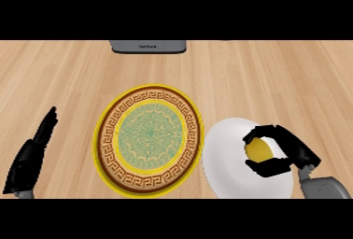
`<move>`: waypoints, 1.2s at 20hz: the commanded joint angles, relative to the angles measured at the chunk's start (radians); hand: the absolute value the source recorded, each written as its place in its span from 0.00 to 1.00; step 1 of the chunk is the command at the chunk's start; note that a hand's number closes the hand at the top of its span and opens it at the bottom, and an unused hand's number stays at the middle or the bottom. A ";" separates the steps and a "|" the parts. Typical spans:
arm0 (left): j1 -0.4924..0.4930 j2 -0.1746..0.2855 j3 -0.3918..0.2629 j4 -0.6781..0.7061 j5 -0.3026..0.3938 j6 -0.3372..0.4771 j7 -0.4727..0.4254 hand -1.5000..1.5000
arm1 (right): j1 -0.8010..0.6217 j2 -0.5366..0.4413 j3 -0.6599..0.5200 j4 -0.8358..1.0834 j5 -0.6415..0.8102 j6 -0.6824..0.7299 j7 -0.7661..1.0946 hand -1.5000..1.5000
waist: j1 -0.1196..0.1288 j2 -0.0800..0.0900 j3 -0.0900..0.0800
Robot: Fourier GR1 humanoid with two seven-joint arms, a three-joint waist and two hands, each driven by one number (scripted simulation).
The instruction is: Pick the lemon from the plate and place it in the plate
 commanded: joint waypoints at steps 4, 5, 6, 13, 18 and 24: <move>0.019 0.026 0.072 -0.016 0.005 -0.075 -0.010 0.50 | -0.018 0.050 -0.014 0.096 0.093 -0.036 -0.078 1.00 | 0.003 0.004 0.005; 0.034 -0.009 0.022 -0.032 -0.014 -0.032 -0.022 0.50 | -0.185 -0.028 -0.020 0.174 0.090 0.036 -0.103 1.00 | 0.019 0.007 0.006; 0.018 -0.024 -0.010 -0.021 -0.022 -0.037 -0.027 0.50 | -0.244 -0.076 0.004 0.182 0.142 0.040 -0.137 1.00 | 0.038 0.011 0.006; -0.075 -0.001 -0.027 -0.020 -0.016 -0.078 0.012 0.50 | -0.524 -0.248 0.110 0.319 0.365 0.025 -0.386 1.00 | 0.121 0.040 0.011; -0.087 -0.006 -0.017 0.017 -0.023 -0.068 -0.006 0.50 | -0.669 -0.255 0.036 0.529 0.385 -0.127 -0.600 1.00 | 0.092 0.037 0.009; -0.075 -0.038 -0.009 0.047 -0.046 -0.017 -0.018 0.50 | -0.796 -0.228 -0.072 0.649 0.321 -0.255 -0.820 1.00 | 0.054 0.025 0.007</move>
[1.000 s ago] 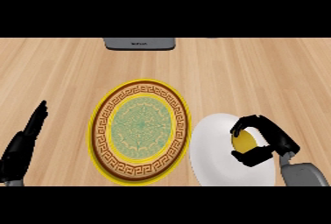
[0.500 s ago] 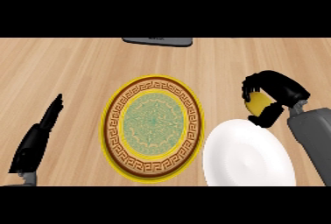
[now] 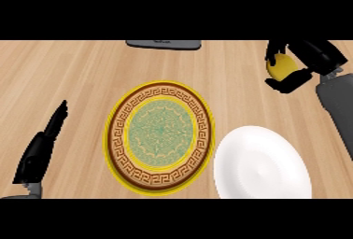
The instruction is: Pick the lemon from the plate and place it in the plate
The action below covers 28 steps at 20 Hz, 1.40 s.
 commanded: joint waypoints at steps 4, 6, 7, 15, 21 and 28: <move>0.030 0.017 0.039 0.009 0.003 0.006 -0.004 0.50 | -0.106 0.002 -0.119 0.079 -0.160 0.050 -0.332 1.00 | -0.043 -0.015 -0.002; 0.046 -0.008 0.012 -0.021 -0.014 0.019 0.011 0.50 | -0.176 0.034 -0.093 0.084 -0.154 0.109 -0.321 1.00 | -0.048 -0.020 -0.002; 0.048 0.037 0.054 -0.037 0.024 -0.023 0.025 0.50 | -0.167 0.085 -0.071 0.088 -0.150 0.112 -0.317 1.00 | -0.048 -0.021 -0.002; 0.084 -0.011 0.054 -0.011 0.010 -0.005 -0.023 0.50 | -0.152 0.216 -0.032 -0.149 -0.195 0.220 -0.144 1.00 | -0.074 -0.027 -0.003; 0.129 -0.019 0.046 -0.085 -0.011 0.005 -0.005 0.50 | -0.127 0.362 0.027 -0.354 -0.236 0.297 0.136 1.00 | -0.077 -0.031 -0.003; 0.058 -0.011 0.075 0.032 -0.002 -0.018 -0.049 0.50 | -0.122 0.516 0.170 -0.334 -0.120 0.272 0.288 1.00 | -0.074 -0.026 -0.004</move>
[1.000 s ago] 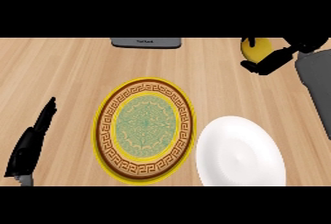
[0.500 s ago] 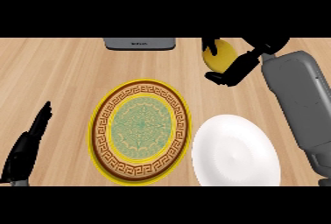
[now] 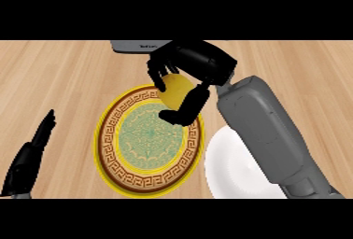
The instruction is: Pick the lemon from the plate and place it in the plate
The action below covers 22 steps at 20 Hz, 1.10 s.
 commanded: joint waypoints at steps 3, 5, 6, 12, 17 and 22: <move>-0.021 0.034 0.030 -0.005 0.024 -0.048 0.015 0.50 | -0.008 0.075 0.156 -0.001 0.008 -0.007 0.152 1.00 | 0.007 0.001 0.000; -0.004 0.001 0.002 -0.041 0.000 -0.026 0.030 0.50 | 0.018 0.076 0.227 0.059 0.030 -0.102 0.098 1.00 | 0.012 0.003 0.001; 0.036 -0.025 -0.016 -0.054 -0.024 0.001 0.029 0.50 | 0.060 0.076 0.262 0.059 0.030 -0.105 0.102 1.00 | 0.013 0.003 0.001; -0.007 0.011 0.007 -0.018 -0.006 -0.041 -0.002 0.50 | 0.078 0.077 0.381 0.121 -0.228 -0.224 0.249 1.00 | 0.039 0.005 0.000; 0.011 -0.012 0.019 0.008 -0.014 -0.024 -0.029 0.50 | 0.041 0.077 0.499 0.174 -0.265 -0.322 0.333 0.00 | 0.022 0.004 0.000; -0.018 -0.005 0.027 0.011 -0.007 -0.044 -0.021 0.50 | 0.013 0.077 0.467 0.239 -0.392 -0.421 0.205 0.00 | 0.026 0.007 0.000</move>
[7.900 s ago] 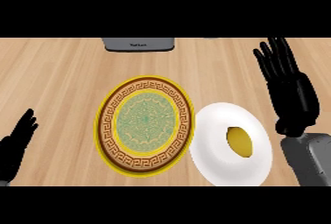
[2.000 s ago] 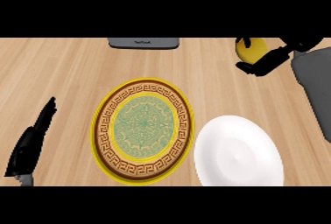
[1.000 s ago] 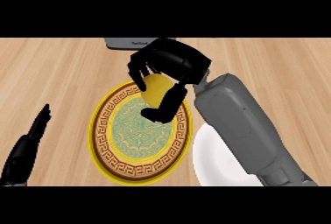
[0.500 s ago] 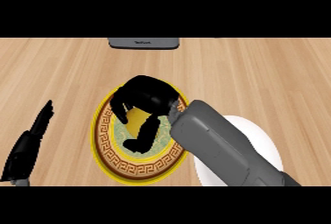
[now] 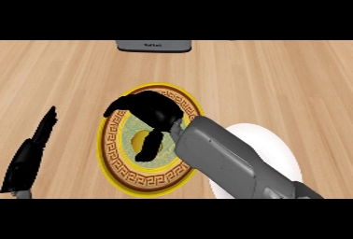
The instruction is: Pick the lemon from the plate and place it in the plate
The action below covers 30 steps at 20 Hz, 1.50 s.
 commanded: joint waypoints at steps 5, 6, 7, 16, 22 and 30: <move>-0.028 0.014 0.016 -0.004 0.013 -0.024 0.041 0.50 | -0.004 0.001 -0.158 -0.002 -0.206 -0.136 -0.039 0.00 | -0.009 0.000 0.001; -0.031 0.002 0.017 0.009 0.008 -0.009 0.026 0.50 | -0.021 0.001 -0.167 0.035 -0.220 -0.166 -0.037 0.00 | -0.004 0.001 0.000; 0.007 0.027 0.041 -0.010 0.027 -0.030 0.010 0.50 | -0.001 0.001 -0.212 0.035 -0.205 -0.165 -0.057 0.00 | -0.010 -0.001 0.001; -0.003 -0.020 -0.006 0.004 -0.022 0.002 -0.004 0.50 | -0.063 -0.126 -0.523 0.292 -0.398 0.099 -0.271 0.00 | 0.000 0.009 0.001; -0.054 -0.029 -0.014 -0.006 -0.027 0.003 0.044 0.50 | -0.103 -0.267 -0.602 0.490 -0.401 0.312 -0.496 0.00 | 0.009 0.014 0.002; -0.026 -0.004 0.001 -0.022 -0.012 -0.035 0.004 0.50 | -0.226 -0.321 -0.615 0.747 -0.305 0.376 -0.647 0.00 | 0.036 0.019 0.002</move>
